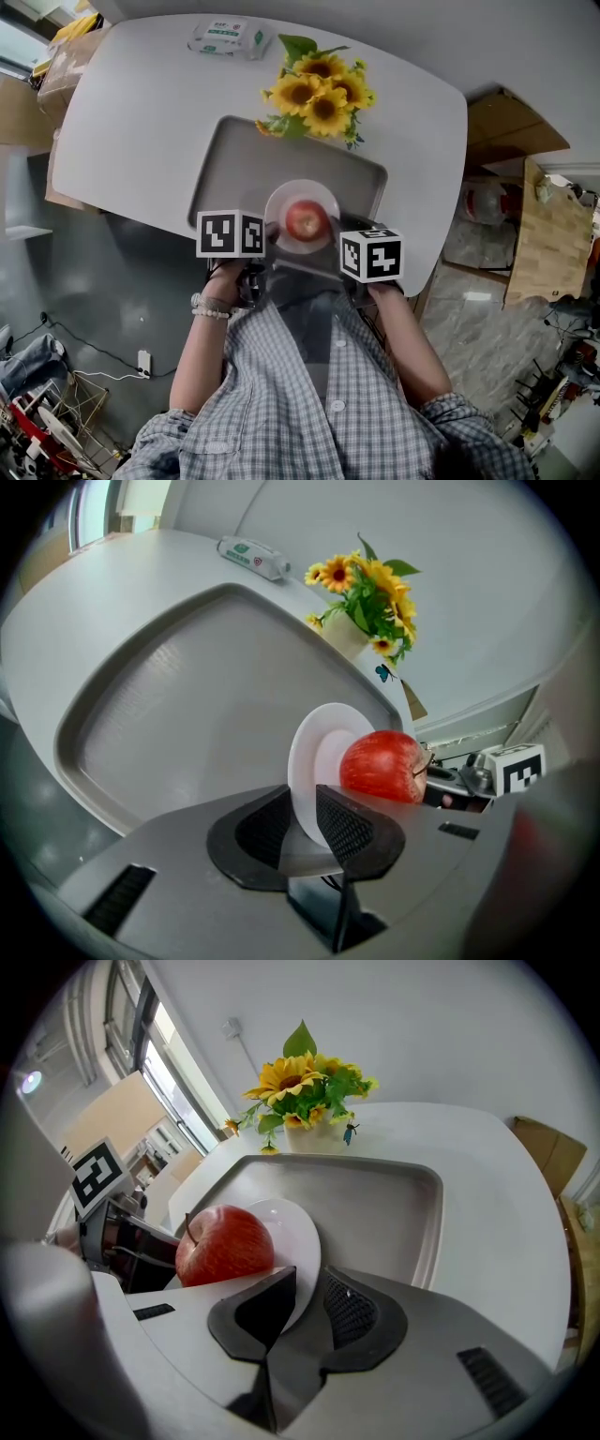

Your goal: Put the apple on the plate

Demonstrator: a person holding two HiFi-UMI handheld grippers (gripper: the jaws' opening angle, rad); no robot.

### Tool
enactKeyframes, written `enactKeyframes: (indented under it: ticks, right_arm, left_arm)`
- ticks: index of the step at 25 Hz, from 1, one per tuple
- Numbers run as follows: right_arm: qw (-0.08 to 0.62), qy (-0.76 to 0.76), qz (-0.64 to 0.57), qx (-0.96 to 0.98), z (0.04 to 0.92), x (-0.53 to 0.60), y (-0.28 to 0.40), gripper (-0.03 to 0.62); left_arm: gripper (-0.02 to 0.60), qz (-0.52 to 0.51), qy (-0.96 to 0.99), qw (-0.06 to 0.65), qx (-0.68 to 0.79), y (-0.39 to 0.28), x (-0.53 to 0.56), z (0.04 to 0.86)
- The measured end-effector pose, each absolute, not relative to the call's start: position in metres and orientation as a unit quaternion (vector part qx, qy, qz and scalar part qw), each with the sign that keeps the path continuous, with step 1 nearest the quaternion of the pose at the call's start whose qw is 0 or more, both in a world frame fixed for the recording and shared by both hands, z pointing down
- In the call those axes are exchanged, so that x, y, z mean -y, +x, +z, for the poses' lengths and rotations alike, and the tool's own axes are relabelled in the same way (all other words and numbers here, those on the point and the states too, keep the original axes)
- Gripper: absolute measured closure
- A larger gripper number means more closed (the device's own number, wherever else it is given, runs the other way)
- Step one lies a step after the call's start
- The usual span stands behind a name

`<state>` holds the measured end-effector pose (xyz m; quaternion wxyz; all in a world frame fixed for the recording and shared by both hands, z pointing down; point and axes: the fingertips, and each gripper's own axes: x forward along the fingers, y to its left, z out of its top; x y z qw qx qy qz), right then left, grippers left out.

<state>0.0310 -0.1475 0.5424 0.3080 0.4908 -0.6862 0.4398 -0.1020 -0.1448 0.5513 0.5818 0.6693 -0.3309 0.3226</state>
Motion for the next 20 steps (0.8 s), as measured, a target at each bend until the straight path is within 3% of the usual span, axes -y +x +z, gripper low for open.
enactKeyframes:
  ticks: [11, 14, 20]
  right_arm:
    - [0.268, 0.522, 0.399, 0.704, 0.514, 0.155, 0.045, 0.520]
    - [0.254, 0.521, 0.368, 0.727, 0.493, 0.159, 0.046, 0.526]
    - [0.225, 0.523, 0.244, 0.785, 0.418, 0.170, 0.040, 0.553]
  left_arm:
    - [0.502, 0.240, 0.693, 0.561, 0.383, -0.133, 0.162, 0.518]
    - [0.549, 0.168, 0.715, 0.553, 0.393, -0.139, 0.172, 0.496]
    - [0.572, 0.104, 0.780, 0.459, 0.413, -0.140, 0.189, 0.438]
